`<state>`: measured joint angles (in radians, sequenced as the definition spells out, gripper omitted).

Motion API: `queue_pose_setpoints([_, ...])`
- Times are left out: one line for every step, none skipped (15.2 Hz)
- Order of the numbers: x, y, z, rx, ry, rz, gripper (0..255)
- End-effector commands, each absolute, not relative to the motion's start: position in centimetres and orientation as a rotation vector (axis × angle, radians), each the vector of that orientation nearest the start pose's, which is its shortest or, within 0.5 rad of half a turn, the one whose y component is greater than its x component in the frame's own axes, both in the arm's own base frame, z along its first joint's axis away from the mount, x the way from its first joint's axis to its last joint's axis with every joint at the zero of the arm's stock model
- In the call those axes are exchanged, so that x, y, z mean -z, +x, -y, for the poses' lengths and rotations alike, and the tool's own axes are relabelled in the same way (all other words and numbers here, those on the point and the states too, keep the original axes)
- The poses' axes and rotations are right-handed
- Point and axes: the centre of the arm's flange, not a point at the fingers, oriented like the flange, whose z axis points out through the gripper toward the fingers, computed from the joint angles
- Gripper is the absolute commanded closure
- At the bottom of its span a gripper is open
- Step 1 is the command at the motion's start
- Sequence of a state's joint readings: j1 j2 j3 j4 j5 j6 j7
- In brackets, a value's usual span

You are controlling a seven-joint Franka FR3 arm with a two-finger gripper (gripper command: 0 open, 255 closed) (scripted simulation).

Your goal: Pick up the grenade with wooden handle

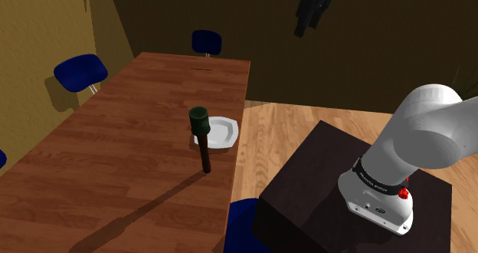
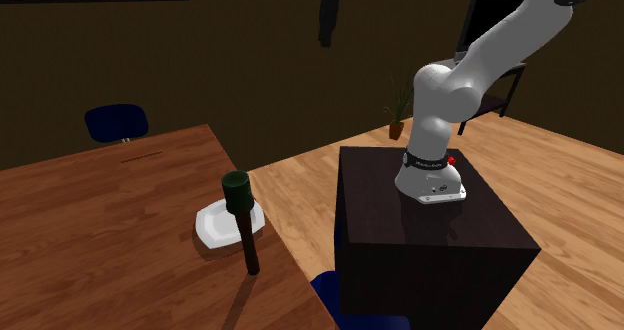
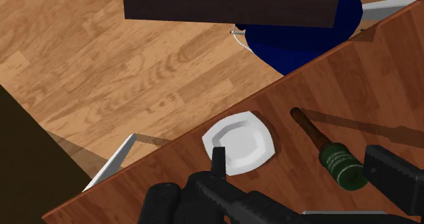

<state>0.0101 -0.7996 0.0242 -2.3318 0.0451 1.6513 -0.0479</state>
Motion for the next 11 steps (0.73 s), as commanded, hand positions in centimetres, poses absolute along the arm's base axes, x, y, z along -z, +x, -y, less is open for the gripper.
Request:
queue_pose_setpoints([-61.4,31.1,-1.8,0.185,-3.107,0.116,0])
queue_pose_setpoints([-60.6,31.6,-2.8,0.180,-3.111,0.074,0])
queue_pose_setpoints([-59.9,32.0,-3.9,0.175,-3.114,0.031,0])
queue_pose_setpoints([-59.2,32.6,-4.9,0.170,-3.116,-0.011,0])
queue_pose_setpoints([-58.4,33.1,-6.0,0.165,-3.118,-0.054,0])
queue_pose_setpoints([-57.7,33.6,-7.0,0.160,-3.119,-0.097,0])
queue_pose_setpoints([-56.9,34.2,-8.0,0.155,-3.120,-0.139,0])
queue_pose_setpoints([-56.2,34.8,-9.0,0.150,-3.120,-0.182,0])
queue_pose_setpoints([-55.4,35.4,-9.9,0.144,-3.119,-0.225,0])
queue_pose_setpoints([-54.7,36.1,-10.9,0.139,-3.118,-0.268,0])
queue_pose_setpoints([-53.9,36.8,-11.8,0.134,-3.116,-0.310,0])
